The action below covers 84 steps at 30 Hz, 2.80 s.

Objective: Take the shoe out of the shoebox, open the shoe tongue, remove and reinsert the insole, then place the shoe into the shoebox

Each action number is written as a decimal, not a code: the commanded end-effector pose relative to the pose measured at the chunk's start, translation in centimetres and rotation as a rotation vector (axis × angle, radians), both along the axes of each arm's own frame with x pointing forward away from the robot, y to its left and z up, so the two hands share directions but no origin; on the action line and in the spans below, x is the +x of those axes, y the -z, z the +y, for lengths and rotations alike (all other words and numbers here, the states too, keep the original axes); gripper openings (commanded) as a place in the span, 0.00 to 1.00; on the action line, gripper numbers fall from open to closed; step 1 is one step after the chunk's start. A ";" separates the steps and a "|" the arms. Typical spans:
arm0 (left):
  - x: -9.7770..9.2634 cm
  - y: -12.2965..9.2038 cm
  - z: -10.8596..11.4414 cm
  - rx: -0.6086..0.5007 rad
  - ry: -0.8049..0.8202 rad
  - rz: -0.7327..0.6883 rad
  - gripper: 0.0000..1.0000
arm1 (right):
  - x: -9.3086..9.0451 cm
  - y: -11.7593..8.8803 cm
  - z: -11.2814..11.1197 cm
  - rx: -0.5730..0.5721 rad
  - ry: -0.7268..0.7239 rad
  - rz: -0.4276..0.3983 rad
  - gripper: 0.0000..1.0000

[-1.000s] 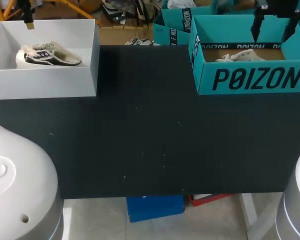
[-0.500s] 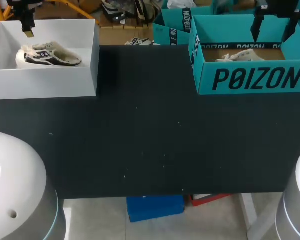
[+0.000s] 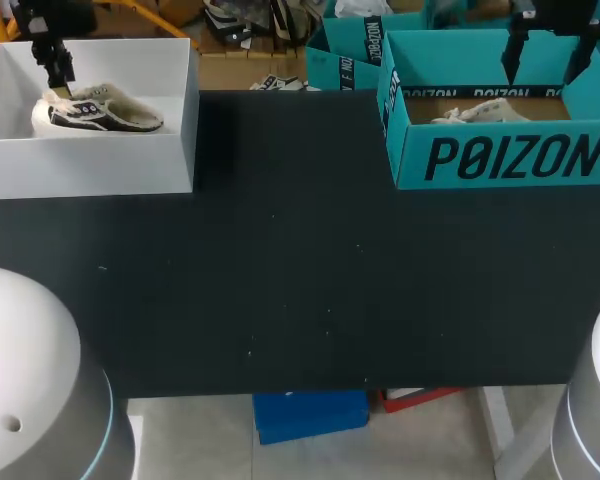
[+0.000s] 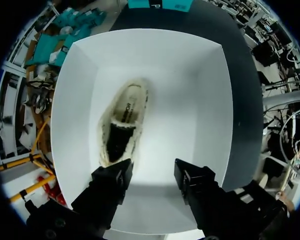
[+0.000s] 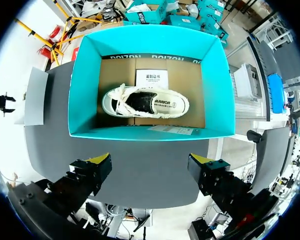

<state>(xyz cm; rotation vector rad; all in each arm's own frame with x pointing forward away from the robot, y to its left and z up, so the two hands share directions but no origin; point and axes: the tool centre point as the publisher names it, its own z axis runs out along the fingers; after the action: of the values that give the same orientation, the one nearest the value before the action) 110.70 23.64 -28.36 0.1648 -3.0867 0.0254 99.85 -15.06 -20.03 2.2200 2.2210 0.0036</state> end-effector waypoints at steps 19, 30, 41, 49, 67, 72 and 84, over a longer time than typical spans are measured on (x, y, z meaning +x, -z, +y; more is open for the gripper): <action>2.1 4.1 -0.6 0.008 0.056 0.020 0.62 | 0.1 0.0 0.0 -0.001 0.000 0.001 1.00; 2.9 6.0 -1.1 0.017 0.075 0.037 0.60 | 0.1 0.0 0.0 -0.001 0.000 0.001 1.00; 2.7 7.8 -0.9 0.038 0.080 0.059 0.45 | 0.1 0.0 0.0 -0.001 0.000 0.001 1.00; 2.5 9.2 -1.0 0.060 0.086 0.063 0.45 | 0.1 0.0 0.0 -0.001 0.000 0.001 1.00; 2.2 11.4 -1.2 0.079 0.081 0.057 0.40 | 0.1 0.0 0.0 -0.001 0.000 0.001 1.00; 2.1 12.1 -1.1 0.100 0.061 0.059 0.30 | 0.1 0.0 0.0 -0.001 0.000 0.001 1.00; 2.9 11.8 -1.6 0.118 0.007 0.022 0.00 | 0.1 0.0 0.0 -0.001 0.000 0.001 1.00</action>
<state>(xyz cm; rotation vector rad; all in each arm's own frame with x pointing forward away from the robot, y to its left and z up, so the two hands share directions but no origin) 113.61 22.25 -40.26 0.1584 -3.0644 -0.1582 99.84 -15.06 -20.01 2.2200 2.2209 0.0038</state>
